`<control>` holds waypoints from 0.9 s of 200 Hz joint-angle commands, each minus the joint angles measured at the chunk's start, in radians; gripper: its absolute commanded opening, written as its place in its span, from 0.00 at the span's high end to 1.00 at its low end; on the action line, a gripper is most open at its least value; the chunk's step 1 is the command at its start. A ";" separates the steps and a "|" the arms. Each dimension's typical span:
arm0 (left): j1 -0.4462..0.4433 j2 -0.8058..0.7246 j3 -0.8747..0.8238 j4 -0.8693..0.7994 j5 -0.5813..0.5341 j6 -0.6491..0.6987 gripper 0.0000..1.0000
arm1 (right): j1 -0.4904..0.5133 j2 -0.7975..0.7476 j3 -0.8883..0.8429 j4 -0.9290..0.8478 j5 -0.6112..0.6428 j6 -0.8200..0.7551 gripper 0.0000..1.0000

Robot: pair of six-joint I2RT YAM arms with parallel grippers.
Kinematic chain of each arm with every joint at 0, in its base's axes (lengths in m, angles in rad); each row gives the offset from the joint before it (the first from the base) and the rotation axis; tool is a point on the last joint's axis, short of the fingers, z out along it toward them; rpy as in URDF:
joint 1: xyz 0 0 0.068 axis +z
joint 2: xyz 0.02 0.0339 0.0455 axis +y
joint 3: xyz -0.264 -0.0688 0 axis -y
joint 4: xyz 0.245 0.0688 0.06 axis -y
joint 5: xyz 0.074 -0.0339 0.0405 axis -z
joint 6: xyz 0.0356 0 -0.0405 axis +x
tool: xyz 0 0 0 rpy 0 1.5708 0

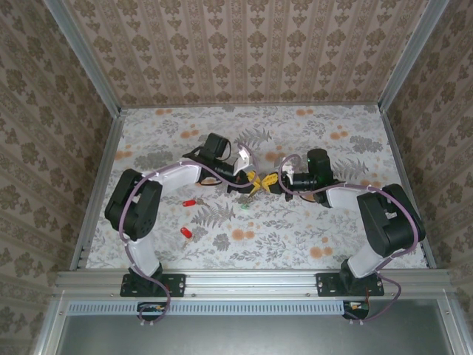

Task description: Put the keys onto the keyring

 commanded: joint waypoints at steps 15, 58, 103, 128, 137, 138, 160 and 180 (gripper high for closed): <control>-0.015 0.033 0.040 -0.036 0.018 0.039 0.78 | -0.011 -0.040 -0.022 0.113 -0.010 0.093 1.00; -0.026 0.046 0.055 -0.018 0.017 0.035 0.90 | -0.011 -0.047 -0.021 0.099 -0.020 0.107 1.00; -0.027 0.025 0.026 0.091 0.012 -0.020 1.00 | -0.006 -0.085 0.016 -0.129 -0.025 -0.012 0.91; -0.021 0.009 -0.001 0.139 -0.015 -0.029 1.00 | -0.001 -0.090 0.004 -0.108 0.002 0.012 0.84; -0.017 0.005 -0.009 0.155 -0.018 -0.036 1.00 | 0.002 -0.089 0.003 -0.109 0.014 0.012 0.82; -0.017 0.005 -0.008 0.157 -0.019 -0.037 1.00 | 0.003 -0.089 0.003 -0.109 0.015 0.011 0.82; -0.009 -0.005 -0.023 0.171 -0.029 -0.041 1.00 | 0.012 -0.090 -0.008 -0.087 0.049 0.025 0.79; 0.003 -0.016 -0.035 0.179 -0.032 -0.046 1.00 | 0.013 -0.095 -0.023 -0.056 0.077 0.047 0.77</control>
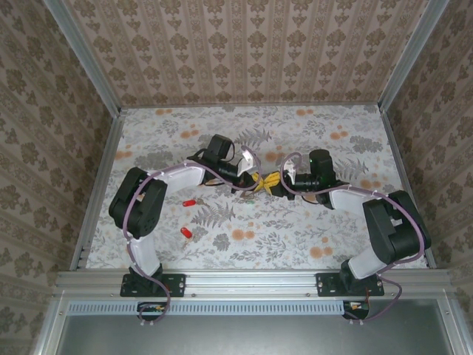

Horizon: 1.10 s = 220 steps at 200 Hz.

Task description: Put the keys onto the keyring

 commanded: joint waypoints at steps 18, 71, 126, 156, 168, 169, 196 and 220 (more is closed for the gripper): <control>0.031 -0.064 -0.031 0.052 -0.012 -0.011 1.00 | 0.013 -0.024 -0.016 0.058 0.058 0.036 0.76; 0.041 -0.092 -0.042 0.007 -0.016 0.020 1.00 | 0.038 0.001 0.003 0.046 0.119 0.018 0.76; 0.043 -0.092 -0.025 -0.037 -0.023 0.050 1.00 | 0.048 0.024 0.049 -0.001 0.120 -0.030 0.94; 0.045 -0.088 -0.028 -0.016 -0.015 0.034 0.94 | 0.049 0.035 0.043 0.035 0.102 -0.029 1.00; 0.053 -0.082 -0.034 0.003 -0.005 0.016 0.87 | 0.047 0.045 0.037 0.069 0.079 -0.018 1.00; 0.054 -0.082 -0.035 0.006 -0.003 0.015 0.86 | 0.047 0.046 0.036 0.074 0.077 -0.017 1.00; 0.077 -0.074 -0.045 0.025 0.032 -0.010 0.79 | 0.041 0.083 0.001 0.248 0.046 0.050 1.00; 0.114 -0.077 -0.066 0.062 0.090 -0.069 0.73 | 0.044 0.131 -0.016 0.372 0.058 0.098 1.00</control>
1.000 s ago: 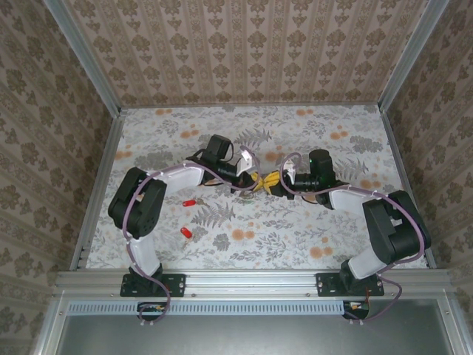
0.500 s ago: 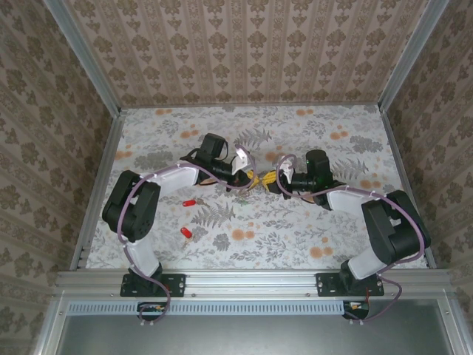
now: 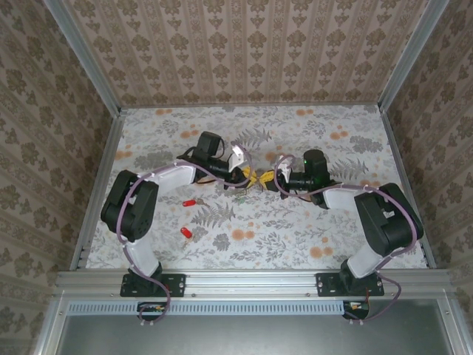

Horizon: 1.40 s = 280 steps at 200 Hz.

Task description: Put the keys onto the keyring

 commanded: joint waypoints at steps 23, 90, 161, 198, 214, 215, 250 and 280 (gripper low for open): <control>0.077 -0.042 -0.110 0.205 0.103 -0.180 0.70 | 0.014 0.080 -0.082 0.373 0.039 0.102 1.00; 0.041 0.053 -0.086 0.114 0.098 -0.210 0.71 | 0.126 0.139 -0.189 0.693 0.374 0.191 1.00; 0.025 0.091 -0.137 0.336 0.112 -0.389 0.75 | 0.127 0.170 -0.140 0.700 0.338 0.335 1.00; 0.044 0.035 -0.202 0.442 0.061 -0.452 0.75 | 0.087 0.162 -0.126 0.698 0.232 0.350 1.00; 0.076 0.003 -0.251 0.578 0.055 -0.534 0.72 | 0.050 0.151 -0.099 0.696 0.126 0.366 1.00; 0.077 0.002 -0.254 0.588 0.055 -0.540 0.72 | 0.049 0.150 -0.097 0.696 0.120 0.367 1.00; 0.171 0.009 -0.302 0.879 0.096 -0.738 0.67 | -0.006 0.158 -0.017 0.695 -0.053 0.410 1.00; 0.193 0.084 -0.299 1.215 0.115 -0.939 0.63 | -0.027 0.165 0.026 0.696 -0.122 0.422 1.00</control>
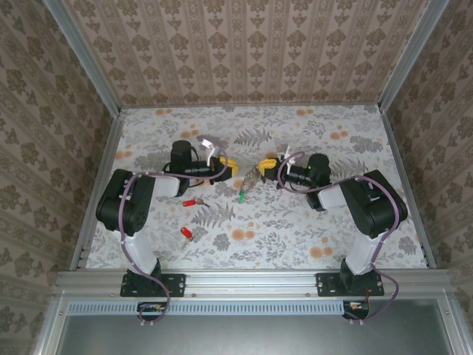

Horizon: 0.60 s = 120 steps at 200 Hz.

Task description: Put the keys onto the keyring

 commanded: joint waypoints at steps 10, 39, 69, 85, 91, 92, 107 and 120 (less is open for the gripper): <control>0.009 0.081 0.017 0.449 0.054 -0.286 0.63 | -0.015 -0.003 0.058 0.065 -0.162 0.042 1.00; -0.008 0.073 0.040 0.427 0.052 -0.245 0.63 | -0.022 -0.008 0.086 0.062 -0.188 0.066 1.00; -0.019 0.005 0.030 0.239 0.073 -0.115 0.63 | -0.022 -0.014 0.093 0.050 -0.199 0.070 1.00; -0.045 -0.050 0.034 0.045 0.075 0.021 0.61 | -0.019 -0.012 0.098 0.023 -0.218 0.067 1.00; -0.056 -0.067 0.046 -0.062 0.074 0.089 0.61 | -0.017 -0.014 0.097 0.016 -0.214 0.065 1.00; -0.059 -0.072 0.049 -0.081 0.073 0.102 0.61 | -0.017 -0.014 0.096 0.014 -0.212 0.064 1.00; -0.097 -0.121 0.097 -0.391 0.053 0.311 0.60 | -0.009 -0.026 0.094 -0.034 -0.203 0.042 1.00; -0.147 -0.152 0.136 -0.617 0.020 0.467 0.59 | 0.001 -0.049 0.093 -0.107 -0.196 0.004 1.00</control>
